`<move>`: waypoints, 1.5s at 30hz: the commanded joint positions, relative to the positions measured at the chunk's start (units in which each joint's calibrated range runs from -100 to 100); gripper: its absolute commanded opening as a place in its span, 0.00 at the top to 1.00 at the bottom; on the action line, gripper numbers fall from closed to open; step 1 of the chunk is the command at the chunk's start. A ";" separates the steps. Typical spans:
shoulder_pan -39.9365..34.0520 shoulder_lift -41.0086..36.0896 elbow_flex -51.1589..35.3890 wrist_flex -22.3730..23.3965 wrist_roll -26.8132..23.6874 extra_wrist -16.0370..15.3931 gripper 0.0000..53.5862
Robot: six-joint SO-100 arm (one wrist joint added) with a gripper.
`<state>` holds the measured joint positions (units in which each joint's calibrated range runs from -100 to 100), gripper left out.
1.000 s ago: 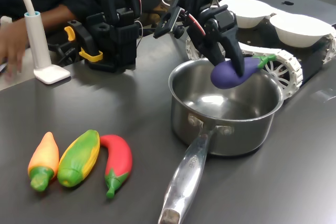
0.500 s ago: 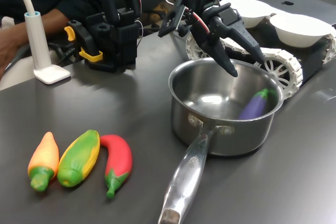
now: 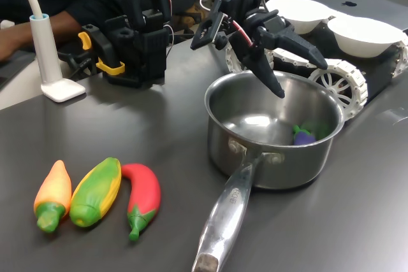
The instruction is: Pick up the brinjal and place them in the pan
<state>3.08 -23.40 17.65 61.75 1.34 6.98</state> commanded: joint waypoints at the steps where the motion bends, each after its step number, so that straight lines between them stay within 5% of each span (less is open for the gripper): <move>1: -0.21 -5.15 0.03 -3.12 -0.63 0.33 0.28; 8: 0.47 -8.86 2.21 -4.22 -0.68 0.33 0.72; 18: -1.13 -16.71 7.11 -5.08 -0.49 0.33 1.00; 34: -4.80 -36.78 19.02 -6.70 -1.12 0.33 1.00; 45: -5.60 -51.12 24.20 -2.60 -1.27 0.33 1.00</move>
<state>-1.76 -69.11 43.17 58.52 0.17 6.98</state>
